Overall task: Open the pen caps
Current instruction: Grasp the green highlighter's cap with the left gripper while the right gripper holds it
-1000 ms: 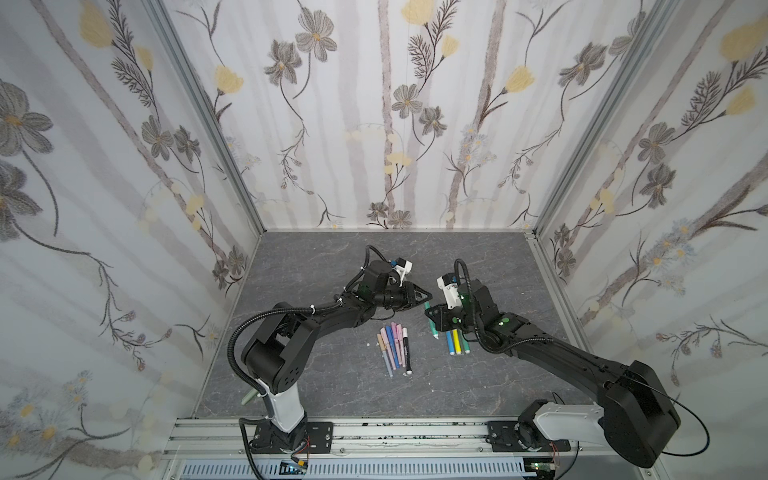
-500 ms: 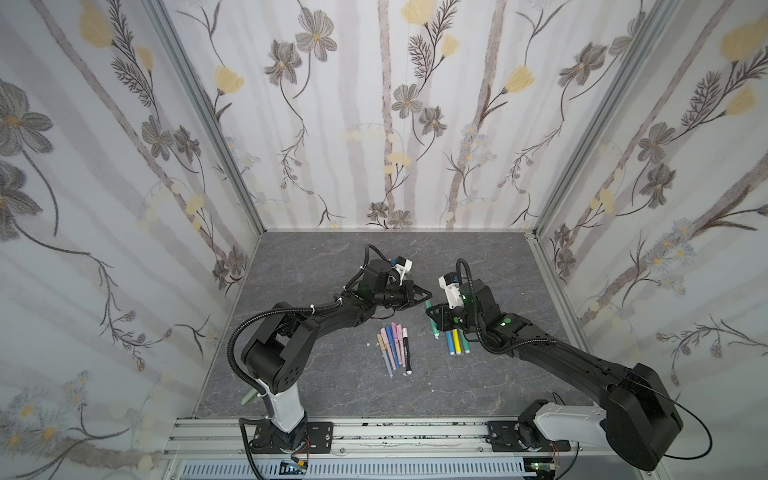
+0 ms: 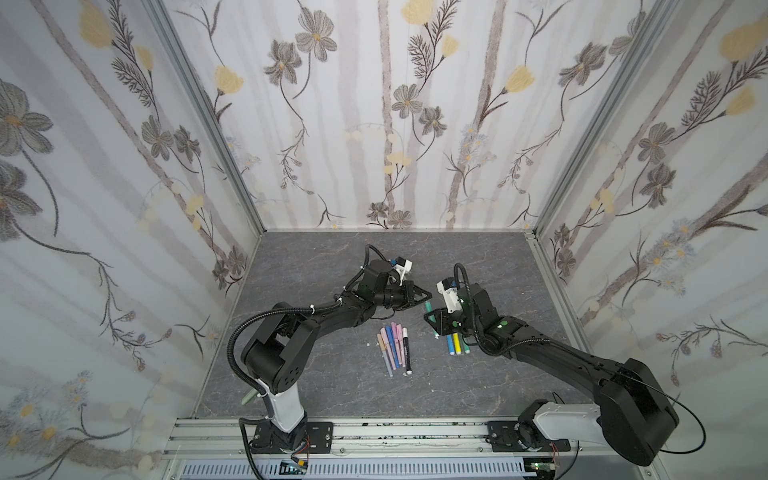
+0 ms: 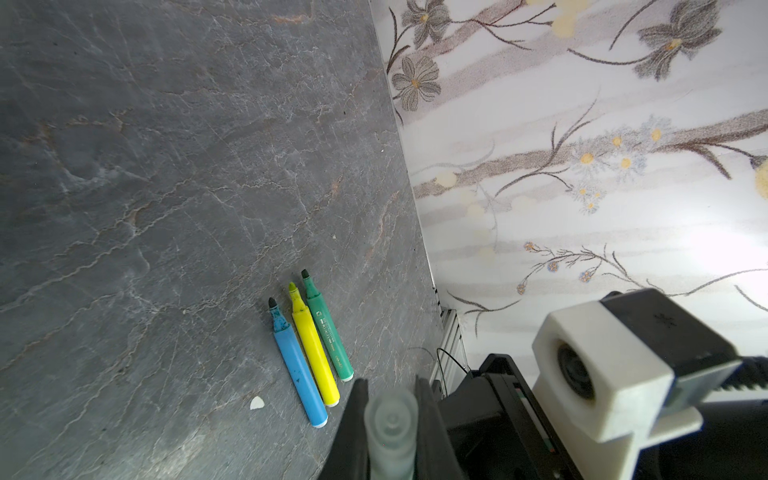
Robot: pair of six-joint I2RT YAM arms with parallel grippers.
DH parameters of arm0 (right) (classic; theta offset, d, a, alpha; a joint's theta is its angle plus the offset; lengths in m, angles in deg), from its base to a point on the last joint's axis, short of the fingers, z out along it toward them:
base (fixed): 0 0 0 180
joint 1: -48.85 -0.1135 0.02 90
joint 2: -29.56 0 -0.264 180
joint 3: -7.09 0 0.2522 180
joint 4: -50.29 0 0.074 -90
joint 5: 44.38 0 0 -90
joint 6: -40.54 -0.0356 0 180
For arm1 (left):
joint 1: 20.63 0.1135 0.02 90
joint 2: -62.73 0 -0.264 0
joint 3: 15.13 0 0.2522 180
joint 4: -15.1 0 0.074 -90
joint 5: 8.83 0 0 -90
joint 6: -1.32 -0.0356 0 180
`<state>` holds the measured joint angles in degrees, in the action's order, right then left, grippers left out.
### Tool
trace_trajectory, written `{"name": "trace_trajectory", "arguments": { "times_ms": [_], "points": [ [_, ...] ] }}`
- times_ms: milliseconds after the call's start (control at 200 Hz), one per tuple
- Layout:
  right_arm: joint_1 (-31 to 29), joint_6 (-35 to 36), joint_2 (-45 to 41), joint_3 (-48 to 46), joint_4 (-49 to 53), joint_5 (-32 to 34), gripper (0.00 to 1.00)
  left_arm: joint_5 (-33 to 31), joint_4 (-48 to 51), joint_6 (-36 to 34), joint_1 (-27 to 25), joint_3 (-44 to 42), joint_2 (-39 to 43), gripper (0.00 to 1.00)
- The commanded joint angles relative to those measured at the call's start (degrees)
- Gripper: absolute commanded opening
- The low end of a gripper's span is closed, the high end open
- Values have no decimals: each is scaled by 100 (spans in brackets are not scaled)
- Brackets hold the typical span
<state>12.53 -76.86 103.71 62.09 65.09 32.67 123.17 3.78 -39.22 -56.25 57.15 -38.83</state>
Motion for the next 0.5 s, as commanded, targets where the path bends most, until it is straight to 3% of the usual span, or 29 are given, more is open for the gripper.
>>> {"name": "trace_trajectory", "arguments": {
  "times_ms": [0,250,495],
  "points": [
    [2,-24,53,32,-111,39,25,2,-6,-150,1,80,36,0],
    [3,19,359,376,59,-41,0,-339,349,-523,10,1,248,0],
    [-31,-124,273,236,-7,-94,0,-790,719,-860,62,279,234,0]
  ]
}}
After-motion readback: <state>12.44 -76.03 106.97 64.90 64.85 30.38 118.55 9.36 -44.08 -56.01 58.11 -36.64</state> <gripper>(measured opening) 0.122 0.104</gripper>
